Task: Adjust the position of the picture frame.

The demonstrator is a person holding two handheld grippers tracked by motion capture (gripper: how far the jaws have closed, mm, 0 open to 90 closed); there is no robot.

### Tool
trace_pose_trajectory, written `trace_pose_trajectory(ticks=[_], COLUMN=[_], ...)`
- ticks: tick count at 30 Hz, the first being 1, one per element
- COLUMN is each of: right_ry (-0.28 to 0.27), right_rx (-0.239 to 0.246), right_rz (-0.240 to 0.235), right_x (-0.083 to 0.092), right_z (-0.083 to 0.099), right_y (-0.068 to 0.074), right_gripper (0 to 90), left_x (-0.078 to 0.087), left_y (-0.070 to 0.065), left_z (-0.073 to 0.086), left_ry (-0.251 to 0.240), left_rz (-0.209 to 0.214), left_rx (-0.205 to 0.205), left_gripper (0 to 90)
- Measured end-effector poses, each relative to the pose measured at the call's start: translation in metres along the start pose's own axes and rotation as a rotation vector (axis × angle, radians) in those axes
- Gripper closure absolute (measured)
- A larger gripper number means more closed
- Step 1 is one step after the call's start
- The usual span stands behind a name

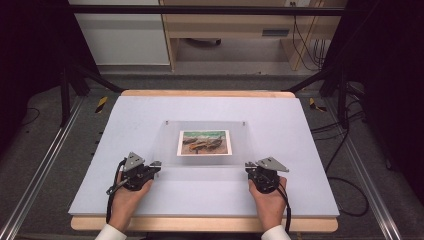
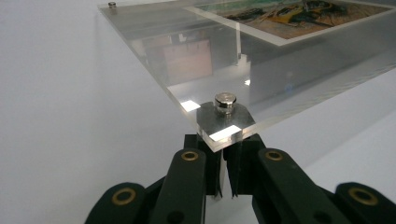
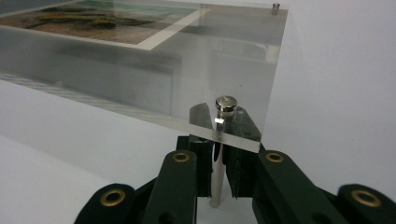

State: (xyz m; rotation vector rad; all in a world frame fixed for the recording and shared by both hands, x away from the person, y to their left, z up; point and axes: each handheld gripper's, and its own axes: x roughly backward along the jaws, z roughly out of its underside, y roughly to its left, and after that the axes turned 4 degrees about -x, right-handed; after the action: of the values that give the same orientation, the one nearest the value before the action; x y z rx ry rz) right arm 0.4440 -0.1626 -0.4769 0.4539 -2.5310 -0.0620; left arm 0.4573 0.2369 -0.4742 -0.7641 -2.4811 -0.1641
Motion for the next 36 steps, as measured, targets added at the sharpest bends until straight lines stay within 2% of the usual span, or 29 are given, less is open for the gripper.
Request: trace_pose_trajectory(ticks=[12, 16, 20, 22, 25, 29, 33, 36], right_ry=[0.010, 0.012, 0.015, 0.027, 0.050, 0.031, 0.024, 0.003], right_rx=[-0.003, 0.005, 0.012, 0.022, 0.024, 0.043, 0.061, 0.063], right_rz=[-0.011, -0.013, -0.010, -0.006, -0.008, -0.011, -0.029, -0.031], right_x=[0.001, 0.000, 0.003, 0.004, 0.008, 0.016, 0.025, 0.031], right_z=[-0.001, -0.001, -0.001, -0.001, 0.000, -0.001, -0.001, -0.004], right_y=[0.001, 0.001, 0.000, 0.000, -0.001, -0.002, 0.001, 0.001], right_gripper=[78.4, 72.5, 56.6, 47.7, 35.4, 25.3, 17.8, 16.3], left_x=[0.000, 0.000, 0.003, 0.005, 0.009, 0.013, 0.017, 0.019], left_y=[0.001, 0.002, 0.004, 0.004, 0.002, 0.000, 0.000, 0.000], left_z=[-0.001, -0.001, -0.001, -0.001, -0.002, -0.001, -0.003, -0.006], left_ry=[0.006, 0.009, 0.007, 0.002, 0.000, 0.015, -0.005, -0.018], left_rz=[0.012, 0.013, 0.011, 0.016, 0.035, 0.053, 0.079, 0.082], left_rx=[0.000, -0.003, -0.001, 0.009, 0.000, 0.014, 0.011, 0.015], left_gripper=[83.6, 82.1, 69.2, 61.2, 49.5, 32.1, 21.7, 15.5])
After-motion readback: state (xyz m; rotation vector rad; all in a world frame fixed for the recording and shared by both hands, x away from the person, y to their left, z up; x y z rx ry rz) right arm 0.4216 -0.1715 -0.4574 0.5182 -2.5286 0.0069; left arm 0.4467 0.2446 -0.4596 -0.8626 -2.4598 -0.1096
